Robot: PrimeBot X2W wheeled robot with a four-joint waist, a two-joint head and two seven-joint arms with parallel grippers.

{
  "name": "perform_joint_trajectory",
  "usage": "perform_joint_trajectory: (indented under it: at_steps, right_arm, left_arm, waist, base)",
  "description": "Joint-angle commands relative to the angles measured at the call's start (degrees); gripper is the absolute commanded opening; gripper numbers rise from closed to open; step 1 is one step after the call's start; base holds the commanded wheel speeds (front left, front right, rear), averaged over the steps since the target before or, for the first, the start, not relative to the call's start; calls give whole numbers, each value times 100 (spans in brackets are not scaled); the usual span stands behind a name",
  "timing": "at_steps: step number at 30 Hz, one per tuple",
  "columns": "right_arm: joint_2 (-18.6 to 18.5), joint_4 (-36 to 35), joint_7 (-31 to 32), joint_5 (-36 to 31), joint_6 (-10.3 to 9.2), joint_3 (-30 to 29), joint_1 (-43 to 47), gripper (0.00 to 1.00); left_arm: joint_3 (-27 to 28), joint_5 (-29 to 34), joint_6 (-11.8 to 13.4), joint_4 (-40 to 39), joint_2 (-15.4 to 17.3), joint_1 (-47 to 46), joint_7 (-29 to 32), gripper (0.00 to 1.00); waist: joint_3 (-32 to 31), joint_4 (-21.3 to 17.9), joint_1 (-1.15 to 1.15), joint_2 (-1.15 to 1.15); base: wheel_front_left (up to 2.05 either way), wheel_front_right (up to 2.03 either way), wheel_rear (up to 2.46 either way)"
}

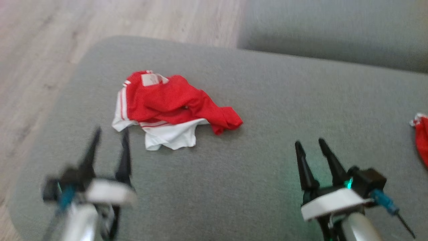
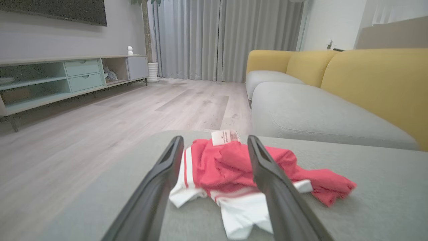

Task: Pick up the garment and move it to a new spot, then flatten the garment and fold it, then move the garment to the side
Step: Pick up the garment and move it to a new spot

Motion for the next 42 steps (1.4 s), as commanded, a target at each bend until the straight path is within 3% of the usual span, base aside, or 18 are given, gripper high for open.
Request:
perform_joint_trajectory:
  at_steps: [1,8,13,20,25,33,34,35,38,42]
  right_arm:
    - [-23,-232,-78,-43,-4,87,-343,100]
    - [-23,-425,-78,-155,-4,-14,-725,100]
    - [-23,-516,-79,-146,-4,59,-1040,100]
    - [-23,-656,-79,-28,-4,137,-1332,100]
    - [-23,-698,-79,25,-4,175,-1394,100]
    - [-22,-702,-79,63,-4,207,-1393,100]
    - [-22,-703,-79,62,-4,198,-1380,100]
    - [-22,-708,-79,59,-4,184,-1377,100]
    - [-22,-690,-79,60,-4,154,-1375,100]
    - [-22,-633,-79,68,-4,149,-1342,100]
  left_arm:
    - [177,-39,-33,-181,166,-612,71,100]
    - [-656,-430,-330,528,946,-2534,1779,100]
    - [-2083,-1398,-336,841,1833,-3733,2821,100]
    - [-2996,-2607,-337,1652,2534,-4741,3891,100]
    - [-3357,-2670,-338,2114,2697,-5032,3946,100]
    - [-3705,-2902,-338,2832,2650,-5033,4311,100]
    - [-3755,-2989,-338,2834,2630,-5013,4361,48]
    - [-3796,-3030,-338,2793,2631,-5034,4305,3]
    - [-3927,-2994,-338,2662,2671,-5134,3826,0]
    - [-4072,-2823,-338,2396,2662,-5338,2744,0]
  waist:
    - [295,-218,-1,0]
    - [1081,-620,-1,0]
    - [1583,-938,-1,0]
    - [2073,-1427,-1,0]
    - [2201,-1619,-1,0]
    - [2168,-1784,-1,0]
    - [2162,-1791,-1,0]
    - [2168,-1791,-1,0]
    - [2094,-1785,-1,0]
    - [1904,-1747,-1,0]
  base:
    - [0,0,0]
    - [0,0,0]
    - [0,0,0]
    - [0,0,0]
    - [0,0,0]
    - [0,0,0]
    - [0,0,0]
    - [0,0,0]
    - [0,0,0]
    - [0,0,0]
